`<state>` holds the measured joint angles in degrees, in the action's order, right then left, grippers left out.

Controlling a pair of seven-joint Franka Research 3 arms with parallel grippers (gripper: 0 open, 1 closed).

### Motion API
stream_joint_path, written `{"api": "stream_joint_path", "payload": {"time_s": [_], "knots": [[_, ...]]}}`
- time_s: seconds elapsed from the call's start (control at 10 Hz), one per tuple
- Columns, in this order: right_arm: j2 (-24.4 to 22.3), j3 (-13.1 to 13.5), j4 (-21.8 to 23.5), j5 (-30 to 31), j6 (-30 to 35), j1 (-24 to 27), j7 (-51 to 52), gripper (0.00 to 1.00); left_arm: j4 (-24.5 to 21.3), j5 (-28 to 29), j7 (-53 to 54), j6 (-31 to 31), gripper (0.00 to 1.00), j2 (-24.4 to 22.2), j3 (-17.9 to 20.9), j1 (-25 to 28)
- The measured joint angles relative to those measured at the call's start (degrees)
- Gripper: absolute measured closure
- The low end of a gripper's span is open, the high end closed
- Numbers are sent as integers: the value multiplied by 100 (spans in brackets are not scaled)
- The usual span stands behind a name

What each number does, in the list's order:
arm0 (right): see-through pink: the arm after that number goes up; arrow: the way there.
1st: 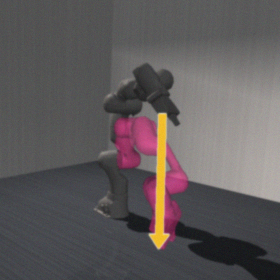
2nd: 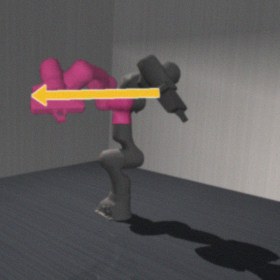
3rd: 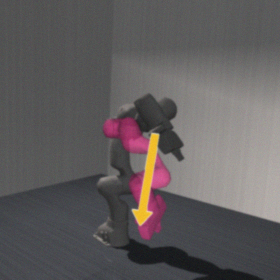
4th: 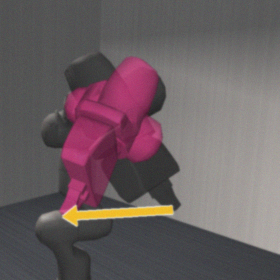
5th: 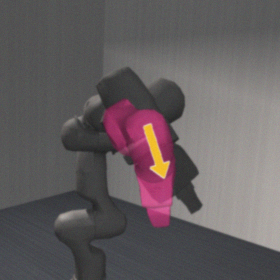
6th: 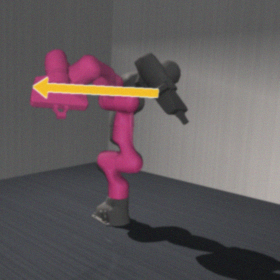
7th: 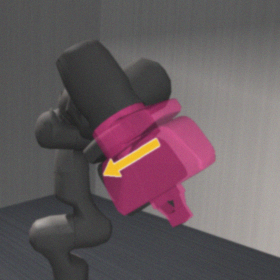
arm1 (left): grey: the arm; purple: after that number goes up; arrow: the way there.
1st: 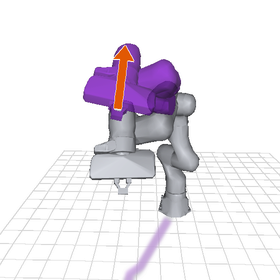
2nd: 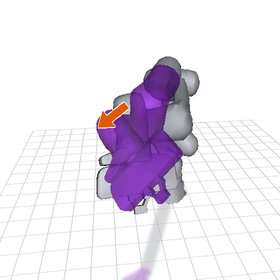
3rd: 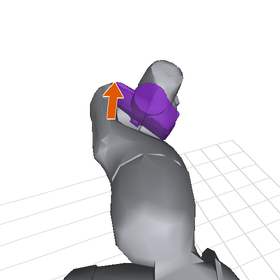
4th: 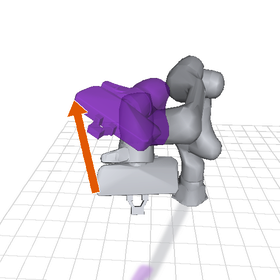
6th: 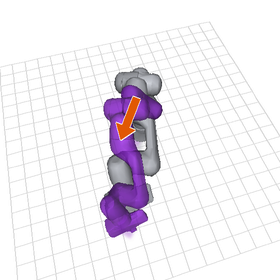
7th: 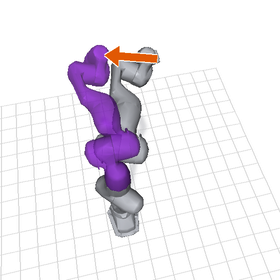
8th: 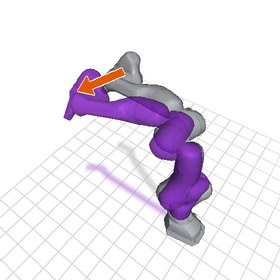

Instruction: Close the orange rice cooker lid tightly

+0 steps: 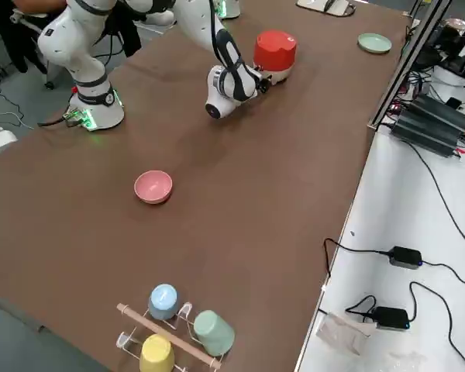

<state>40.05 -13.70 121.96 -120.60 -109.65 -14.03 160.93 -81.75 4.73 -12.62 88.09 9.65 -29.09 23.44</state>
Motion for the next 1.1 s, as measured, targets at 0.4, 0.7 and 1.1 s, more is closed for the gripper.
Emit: {"api": "stream_joint_path", "payload": {"time_s": [0.4, 0.7, 1.1], "knots": [[93, -7, -67, -3, -3, -82, 9, 26, -3, -238, 1022, -273, 0, -470, 2078, -1683], [97, -23, -91, -15, 0, -93, 10, 26, -139, -265, 1143, -396, 0, -787, 2427, -2208], [98, -81, -116, -38, 1, -97, 11, 29, -371, -273, 1146, -396, 0, -827, 2396, -2328]]}}
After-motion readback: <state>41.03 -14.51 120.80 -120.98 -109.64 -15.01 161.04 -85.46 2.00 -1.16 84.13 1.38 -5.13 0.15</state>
